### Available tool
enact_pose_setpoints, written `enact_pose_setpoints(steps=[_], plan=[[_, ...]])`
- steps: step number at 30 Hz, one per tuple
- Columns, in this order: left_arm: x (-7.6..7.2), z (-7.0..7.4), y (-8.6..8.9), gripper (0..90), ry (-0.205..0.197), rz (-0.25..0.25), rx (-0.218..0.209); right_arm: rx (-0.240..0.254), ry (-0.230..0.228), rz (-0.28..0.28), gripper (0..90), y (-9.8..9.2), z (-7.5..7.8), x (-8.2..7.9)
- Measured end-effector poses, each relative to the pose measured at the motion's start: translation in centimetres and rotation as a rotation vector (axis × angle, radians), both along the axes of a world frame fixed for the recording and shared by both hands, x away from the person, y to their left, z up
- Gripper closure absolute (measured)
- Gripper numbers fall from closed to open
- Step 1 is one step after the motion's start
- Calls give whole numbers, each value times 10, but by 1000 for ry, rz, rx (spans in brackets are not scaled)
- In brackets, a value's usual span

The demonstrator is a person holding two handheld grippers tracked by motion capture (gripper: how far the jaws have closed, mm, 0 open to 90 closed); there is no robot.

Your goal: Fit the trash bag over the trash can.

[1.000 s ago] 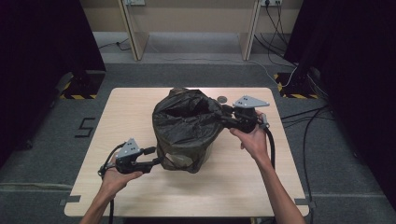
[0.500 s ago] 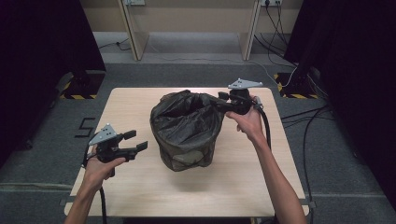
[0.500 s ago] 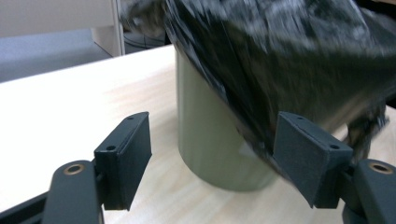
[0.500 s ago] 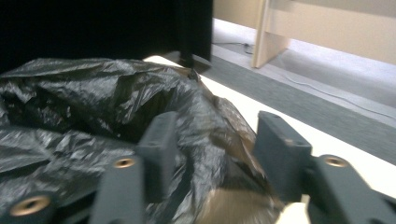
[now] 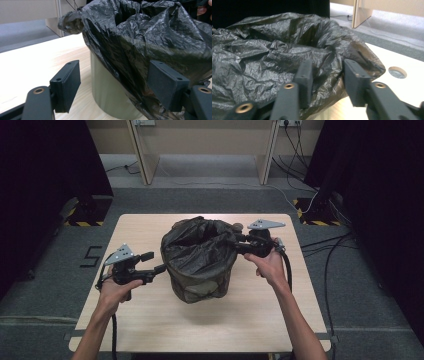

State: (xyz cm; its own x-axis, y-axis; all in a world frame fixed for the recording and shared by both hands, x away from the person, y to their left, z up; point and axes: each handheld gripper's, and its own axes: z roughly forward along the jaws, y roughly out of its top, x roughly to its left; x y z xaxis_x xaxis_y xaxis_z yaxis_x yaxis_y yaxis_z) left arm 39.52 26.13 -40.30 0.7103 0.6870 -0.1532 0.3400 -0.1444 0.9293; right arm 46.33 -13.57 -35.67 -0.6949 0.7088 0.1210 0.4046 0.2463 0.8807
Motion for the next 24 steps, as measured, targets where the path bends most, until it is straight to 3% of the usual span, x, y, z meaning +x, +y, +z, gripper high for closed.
enact_pose_setpoints(steps=[3, 7, 11, 12, 17, 21, 23, 24], plan=[[5, -6, -2, 320, 51, -48, -50, 18, -15, 8, 741, -6, 4, 0], [5, -11, -7, 582, 26, -116, -42, 46, -22, 22, 801, -15, 7, 0], [3, -13, -9, 825, 9, -134, -25, 59, -35, 24, 831, -24, 4, -1], [3, -15, -11, 863, 7, -135, 0, 58, -34, 20, 834, -25, 2, -1], [4, -25, -13, 896, 19, -134, 37, -9, -47, 2, 848, -30, -9, -3], [2, -41, -9, 895, 39, -119, 52, -70, -33, 25, 849, -30, -32, -5], [0, -42, -7, 889, 35, -120, 45, -77, -23, 44, 798, -30, -39, -9], [-2, -42, -6, 867, 34, -122, 46, -86, -10, 43, 714, -30, -41, -11]])
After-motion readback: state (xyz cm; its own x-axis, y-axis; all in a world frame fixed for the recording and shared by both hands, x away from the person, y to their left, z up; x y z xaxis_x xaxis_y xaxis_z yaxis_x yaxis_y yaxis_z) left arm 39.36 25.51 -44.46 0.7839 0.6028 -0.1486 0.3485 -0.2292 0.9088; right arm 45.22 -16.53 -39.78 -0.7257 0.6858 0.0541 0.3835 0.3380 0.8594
